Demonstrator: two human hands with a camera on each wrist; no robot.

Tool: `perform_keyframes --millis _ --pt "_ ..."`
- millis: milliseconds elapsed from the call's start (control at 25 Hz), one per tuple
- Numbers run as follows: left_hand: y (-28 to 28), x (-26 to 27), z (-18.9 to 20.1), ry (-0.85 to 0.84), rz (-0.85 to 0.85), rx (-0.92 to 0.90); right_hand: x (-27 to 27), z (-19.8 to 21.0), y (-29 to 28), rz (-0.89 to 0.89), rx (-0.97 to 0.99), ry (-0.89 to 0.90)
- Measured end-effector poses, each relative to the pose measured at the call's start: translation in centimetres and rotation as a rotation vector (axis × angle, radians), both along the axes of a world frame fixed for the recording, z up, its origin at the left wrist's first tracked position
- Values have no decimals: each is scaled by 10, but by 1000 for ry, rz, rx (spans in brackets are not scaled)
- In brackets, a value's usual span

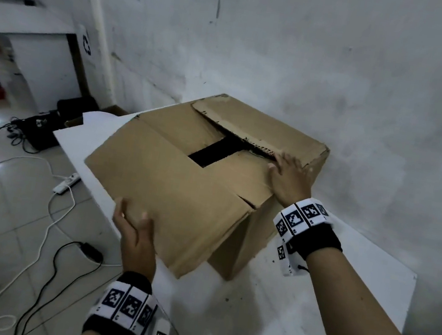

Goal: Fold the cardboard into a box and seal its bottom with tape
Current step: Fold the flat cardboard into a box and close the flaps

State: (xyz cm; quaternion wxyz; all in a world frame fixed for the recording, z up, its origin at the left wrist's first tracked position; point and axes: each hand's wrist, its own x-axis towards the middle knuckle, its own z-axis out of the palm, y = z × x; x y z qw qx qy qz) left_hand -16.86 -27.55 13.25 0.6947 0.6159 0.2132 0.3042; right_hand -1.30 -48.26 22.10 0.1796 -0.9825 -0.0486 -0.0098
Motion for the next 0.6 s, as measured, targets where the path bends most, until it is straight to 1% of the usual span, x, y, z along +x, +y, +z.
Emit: perform_keyframes --millis 80,120,200,240,320,400,480,560,600 --pt "4 -2 30 -200 -10 -65 -1 -1 1 15 17 -7" --pt "6 0 42 -295 -44 -60 -1 -1 1 15 41 -11" --pt "7 15 60 -409 -164 64 -2 -3 2 14 115 -24" --pt "4 25 67 -419 -237 179 -4 -4 2 15 154 -40" --pt "-6 50 73 -324 -323 466 -7 -7 0 15 262 -75" --pt "-16 69 74 -158 -378 695 -8 -10 0 27 426 -100" --pt "-25 84 71 66 -461 928 -8 -10 2 18 666 -113" --pt "-31 93 67 273 -514 1161 -7 -9 1 -60 950 -92" --pt "-32 97 67 329 -518 1238 -8 -8 0 -82 1009 -104"
